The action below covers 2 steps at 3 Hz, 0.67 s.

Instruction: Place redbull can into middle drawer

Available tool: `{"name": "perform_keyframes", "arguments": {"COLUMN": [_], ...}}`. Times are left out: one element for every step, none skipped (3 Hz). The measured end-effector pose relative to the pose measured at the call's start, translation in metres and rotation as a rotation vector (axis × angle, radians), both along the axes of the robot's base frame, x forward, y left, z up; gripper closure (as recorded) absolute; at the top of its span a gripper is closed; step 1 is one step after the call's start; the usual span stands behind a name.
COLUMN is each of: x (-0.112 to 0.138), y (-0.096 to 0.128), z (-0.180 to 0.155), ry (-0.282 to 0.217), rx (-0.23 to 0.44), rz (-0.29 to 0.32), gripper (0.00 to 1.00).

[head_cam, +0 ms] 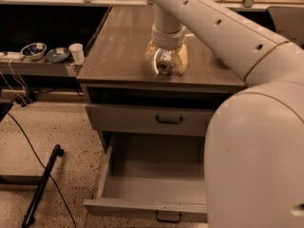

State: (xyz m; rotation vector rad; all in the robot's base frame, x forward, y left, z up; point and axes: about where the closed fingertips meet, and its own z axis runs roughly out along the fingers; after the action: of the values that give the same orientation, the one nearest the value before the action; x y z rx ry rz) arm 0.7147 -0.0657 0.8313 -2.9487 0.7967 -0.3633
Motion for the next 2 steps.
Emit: {"name": "perform_keyframes", "arguments": {"x": [-0.0031,-0.0031], "y": [0.0095,0.0095], "z": [-0.0039,-0.0004], "ry": [0.019,0.019], "rx": [0.016,0.016], "rz": [0.029,0.029], "gripper": [0.50,0.73]}}
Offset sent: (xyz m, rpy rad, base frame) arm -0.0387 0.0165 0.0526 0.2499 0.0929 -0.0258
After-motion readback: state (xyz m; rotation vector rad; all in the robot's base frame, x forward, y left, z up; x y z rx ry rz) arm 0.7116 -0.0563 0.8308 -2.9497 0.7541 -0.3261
